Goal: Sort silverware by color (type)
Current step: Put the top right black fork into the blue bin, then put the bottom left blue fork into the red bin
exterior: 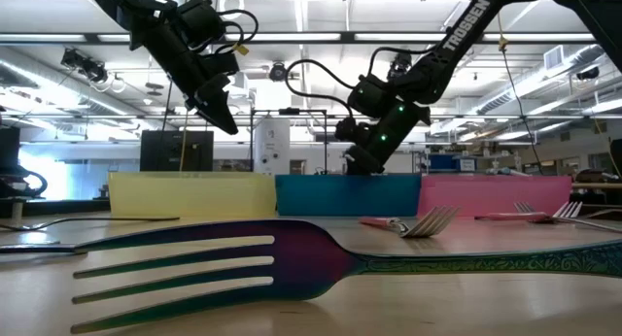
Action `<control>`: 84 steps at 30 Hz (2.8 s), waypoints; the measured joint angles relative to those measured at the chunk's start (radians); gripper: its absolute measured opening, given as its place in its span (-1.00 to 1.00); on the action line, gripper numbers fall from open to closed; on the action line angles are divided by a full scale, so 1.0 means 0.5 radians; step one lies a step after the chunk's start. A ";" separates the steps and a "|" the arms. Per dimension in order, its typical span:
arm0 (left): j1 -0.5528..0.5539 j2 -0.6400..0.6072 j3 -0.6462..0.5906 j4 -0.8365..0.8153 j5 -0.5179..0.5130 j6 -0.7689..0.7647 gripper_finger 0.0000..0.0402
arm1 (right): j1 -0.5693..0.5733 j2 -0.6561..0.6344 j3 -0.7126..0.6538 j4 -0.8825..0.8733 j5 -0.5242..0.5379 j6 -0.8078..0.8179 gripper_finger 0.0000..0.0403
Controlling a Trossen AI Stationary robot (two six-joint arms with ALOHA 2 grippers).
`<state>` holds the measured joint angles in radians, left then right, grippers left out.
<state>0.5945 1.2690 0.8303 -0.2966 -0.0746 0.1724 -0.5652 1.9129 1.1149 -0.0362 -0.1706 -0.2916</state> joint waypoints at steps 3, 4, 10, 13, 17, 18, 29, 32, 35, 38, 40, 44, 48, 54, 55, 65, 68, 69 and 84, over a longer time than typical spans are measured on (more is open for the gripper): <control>0.000 0.000 0.000 -0.001 0.000 0.039 -0.40 | 0.011 0.000 0.000 0.004 0.105 0.000 -0.63; 0.000 0.000 0.000 0.000 -0.001 0.050 -0.40 | 0.017 0.000 0.000 0.006 0.161 0.001 -0.61; -0.010 0.000 0.000 -0.010 0.000 0.053 -0.40 | 0.083 -0.135 0.000 -0.109 0.515 -0.019 -0.58; -0.027 0.000 0.000 -0.038 0.000 0.053 -0.40 | 0.135 -0.324 0.000 -0.262 0.600 0.008 -0.59; -0.062 0.000 0.000 -0.053 0.001 0.097 -0.40 | 0.205 -0.606 0.000 -0.564 0.621 0.268 -0.59; -0.075 0.000 0.000 -0.056 0.001 0.111 -0.40 | 0.225 -0.675 0.000 -0.648 0.621 0.353 -0.58; -0.214 -0.001 0.000 -0.083 0.193 0.152 -0.40 | 0.506 -1.143 0.001 -1.708 0.489 1.200 -0.58; -0.256 -0.001 0.000 -0.075 0.199 0.151 -0.40 | 0.640 -1.174 0.001 -1.864 0.431 1.398 -0.59; -0.295 0.000 0.000 -0.072 0.199 0.152 -0.40 | 0.811 -1.165 0.000 -1.912 0.378 1.519 -0.59; -0.322 0.002 0.000 -0.044 0.200 0.151 -0.40 | 1.027 -1.121 0.000 -1.830 0.350 1.519 -0.58; -0.327 0.002 0.000 -0.031 0.200 0.150 -0.40 | 1.172 -1.084 0.000 -1.742 0.318 1.469 -0.58; -0.334 0.002 0.001 0.007 0.199 0.071 -0.40 | 1.423 -0.985 0.000 -1.447 0.272 1.314 -0.59; -0.337 0.002 0.001 0.005 0.199 -0.067 -0.40 | 1.608 -0.855 0.000 -1.094 0.294 1.295 -0.59; -0.388 0.002 0.001 -0.018 0.199 -0.106 -0.40 | 1.800 -0.585 0.000 -0.747 0.280 1.196 -0.59; -0.394 0.002 0.001 -0.015 0.200 -0.105 -0.40 | 1.830 -0.540 0.000 -0.706 0.273 1.191 -0.59; -0.413 0.003 0.001 -0.007 0.199 -0.216 -0.40 | 2.044 -0.198 0.000 -0.190 0.249 1.204 -0.59; -0.412 0.003 0.001 -0.004 0.199 -0.275 -0.40 | 2.088 -0.124 0.000 -0.160 0.244 1.250 -0.59; -0.412 0.003 0.001 -0.004 0.199 -0.298 -0.40 | 2.103 -0.103 -0.001 -0.136 0.243 1.285 -0.59; -0.413 0.004 0.001 -0.016 0.199 -0.546 -0.40 | 2.325 0.034 0.000 0.041 0.600 1.431 -0.59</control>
<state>0.3882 1.2709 0.8307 -0.3048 0.0250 -0.1007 0.5972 1.9297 1.1149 -0.0159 0.1294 0.4240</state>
